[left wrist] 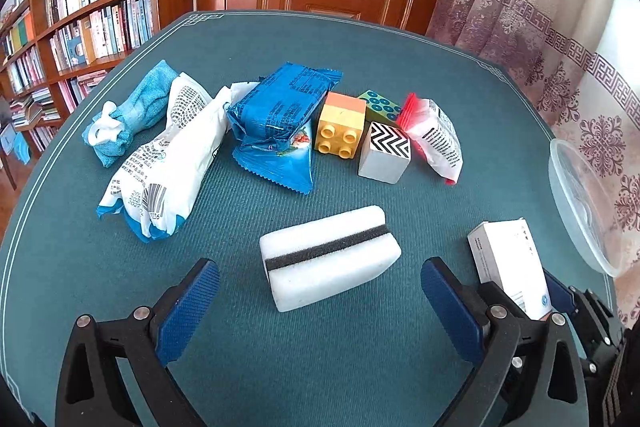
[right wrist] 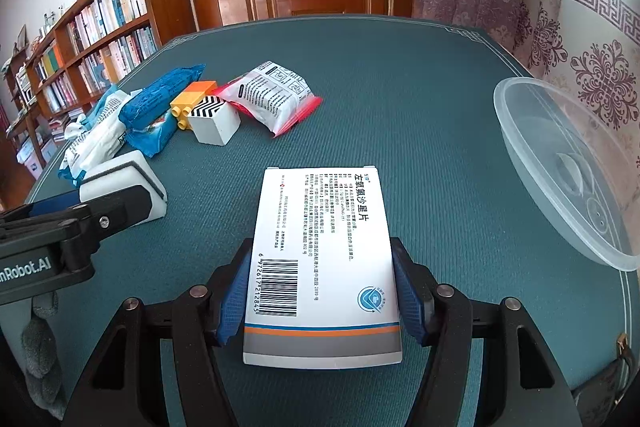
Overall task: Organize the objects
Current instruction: 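Lift the medicine box with the right gripper while the left gripper grasps the white sponge, then carry the medicine box into the clear bowl and open the right gripper, then lower the white sponge into the bowl beside the box and open the left gripper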
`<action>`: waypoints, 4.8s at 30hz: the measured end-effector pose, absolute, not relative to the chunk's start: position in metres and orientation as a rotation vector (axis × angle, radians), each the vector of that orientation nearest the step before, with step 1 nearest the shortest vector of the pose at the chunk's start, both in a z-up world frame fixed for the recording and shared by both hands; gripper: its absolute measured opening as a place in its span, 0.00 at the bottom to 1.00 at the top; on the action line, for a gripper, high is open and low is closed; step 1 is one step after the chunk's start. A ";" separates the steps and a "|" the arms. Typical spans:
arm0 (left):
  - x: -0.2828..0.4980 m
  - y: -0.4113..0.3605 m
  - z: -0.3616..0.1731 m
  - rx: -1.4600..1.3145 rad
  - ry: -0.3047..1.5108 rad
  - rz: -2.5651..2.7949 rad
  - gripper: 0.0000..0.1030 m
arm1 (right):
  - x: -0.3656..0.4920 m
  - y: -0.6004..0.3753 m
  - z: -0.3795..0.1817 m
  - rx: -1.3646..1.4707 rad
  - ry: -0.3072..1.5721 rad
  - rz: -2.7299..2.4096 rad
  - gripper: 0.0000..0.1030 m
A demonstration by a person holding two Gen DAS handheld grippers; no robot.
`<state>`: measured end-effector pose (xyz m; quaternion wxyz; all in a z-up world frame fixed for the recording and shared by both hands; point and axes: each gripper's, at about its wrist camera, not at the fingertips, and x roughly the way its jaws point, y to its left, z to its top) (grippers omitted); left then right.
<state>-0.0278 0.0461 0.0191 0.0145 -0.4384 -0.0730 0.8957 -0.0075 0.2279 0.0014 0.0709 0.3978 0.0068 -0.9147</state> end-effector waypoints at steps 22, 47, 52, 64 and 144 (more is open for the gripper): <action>-0.004 0.051 0.032 -1.230 -0.103 2.901 0.63 | -0.008 0.229 0.002 1.191 0.010 -2.747 0.63; 0.021 0.053 0.043 -1.149 -0.108 2.906 0.63 | -0.001 0.240 0.008 1.155 -0.113 -2.720 0.62; 0.020 0.054 0.045 -1.148 -0.111 2.901 0.63 | 0.009 0.241 0.025 1.114 -0.095 -2.741 0.62; 0.014 0.079 0.054 -1.123 -0.064 2.841 0.63 | 0.020 0.294 0.049 1.122 -0.073 -2.790 0.62; -0.055 0.254 0.073 -0.951 0.263 2.642 0.99 | 0.046 0.426 0.067 1.044 -0.175 -3.133 0.64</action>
